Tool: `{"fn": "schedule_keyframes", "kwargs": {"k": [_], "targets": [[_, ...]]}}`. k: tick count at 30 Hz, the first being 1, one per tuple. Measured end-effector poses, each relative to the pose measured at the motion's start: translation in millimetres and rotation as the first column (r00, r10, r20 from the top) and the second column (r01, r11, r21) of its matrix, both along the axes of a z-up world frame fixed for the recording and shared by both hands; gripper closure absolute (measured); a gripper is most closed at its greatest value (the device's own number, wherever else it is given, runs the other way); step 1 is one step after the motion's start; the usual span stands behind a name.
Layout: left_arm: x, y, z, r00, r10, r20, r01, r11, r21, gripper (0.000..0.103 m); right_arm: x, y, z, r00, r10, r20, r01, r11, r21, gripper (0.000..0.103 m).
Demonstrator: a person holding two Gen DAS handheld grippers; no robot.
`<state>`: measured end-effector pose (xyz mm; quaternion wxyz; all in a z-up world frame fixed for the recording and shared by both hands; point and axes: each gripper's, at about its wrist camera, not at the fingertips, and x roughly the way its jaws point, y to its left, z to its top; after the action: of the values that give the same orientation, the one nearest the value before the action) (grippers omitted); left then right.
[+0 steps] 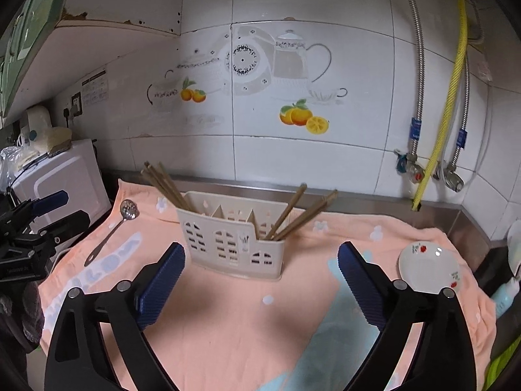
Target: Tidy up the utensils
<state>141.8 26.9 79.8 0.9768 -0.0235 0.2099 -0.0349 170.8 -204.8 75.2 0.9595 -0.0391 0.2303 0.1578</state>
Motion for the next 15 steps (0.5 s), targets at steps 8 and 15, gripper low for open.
{"fn": "schedule_keyframes", "kwargs": {"k": [8, 15], "targets": [[-22.0, 12.0, -17.0, 0.999, 0.027, -0.025, -0.028, 0.998, -0.052, 0.005, -22.8, 1.9, -21.6, 1.0, -0.02, 0.001, 0.02, 0.999, -0.032, 0.007], [-36.0, 11.3, -36.6, 0.997, 0.043, -0.067, -0.045, 0.998, -0.034, 0.005, -36.1, 5.2, -48.2, 0.999, -0.039, -0.03, 0.038, 0.998, -0.05, 0.007]]}}
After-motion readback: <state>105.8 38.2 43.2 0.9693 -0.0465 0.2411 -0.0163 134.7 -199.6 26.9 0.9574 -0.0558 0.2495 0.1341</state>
